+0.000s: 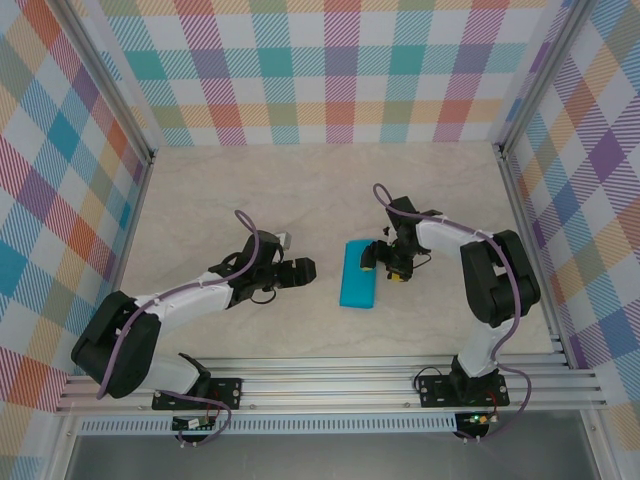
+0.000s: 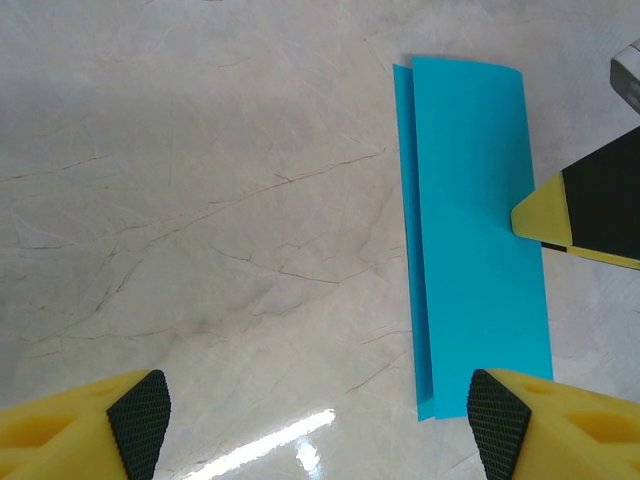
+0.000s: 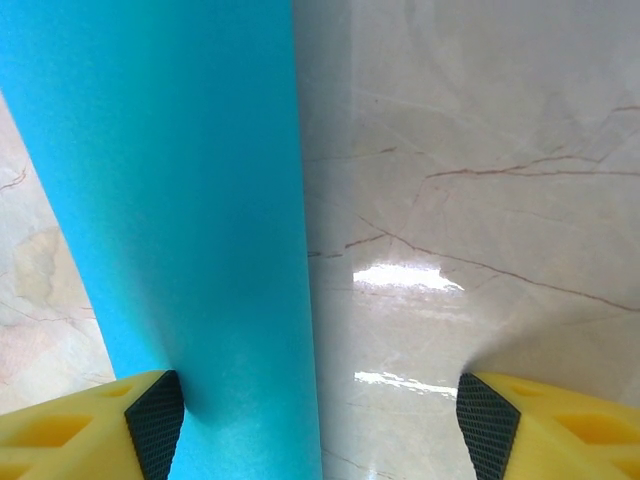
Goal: Fold a paper plane with a square sheet of paper (pick it up from the middle)
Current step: Fold the square sheet of paper in half at the center of the table.
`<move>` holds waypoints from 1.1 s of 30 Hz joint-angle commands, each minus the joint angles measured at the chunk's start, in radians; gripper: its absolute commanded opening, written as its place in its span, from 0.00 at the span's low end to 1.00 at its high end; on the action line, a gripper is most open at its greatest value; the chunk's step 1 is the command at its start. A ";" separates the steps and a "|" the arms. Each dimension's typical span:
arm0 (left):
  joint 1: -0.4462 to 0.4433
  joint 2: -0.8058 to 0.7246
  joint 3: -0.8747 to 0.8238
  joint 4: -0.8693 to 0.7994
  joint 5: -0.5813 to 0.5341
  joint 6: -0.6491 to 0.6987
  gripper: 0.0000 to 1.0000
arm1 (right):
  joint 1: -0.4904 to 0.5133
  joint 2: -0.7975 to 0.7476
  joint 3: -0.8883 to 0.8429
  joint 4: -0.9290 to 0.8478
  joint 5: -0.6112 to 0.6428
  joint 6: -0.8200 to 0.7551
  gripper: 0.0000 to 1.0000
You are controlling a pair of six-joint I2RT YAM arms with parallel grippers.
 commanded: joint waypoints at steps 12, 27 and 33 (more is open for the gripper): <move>-0.019 0.014 0.031 0.027 0.007 -0.013 0.81 | 0.032 0.076 0.037 -0.037 0.062 0.001 0.78; -0.019 0.016 0.034 0.026 0.015 -0.006 0.81 | 0.049 0.116 0.079 -0.073 0.092 -0.013 0.80; -0.019 0.020 0.039 0.026 0.022 -0.007 0.79 | 0.051 0.138 0.084 -0.084 0.119 -0.015 0.80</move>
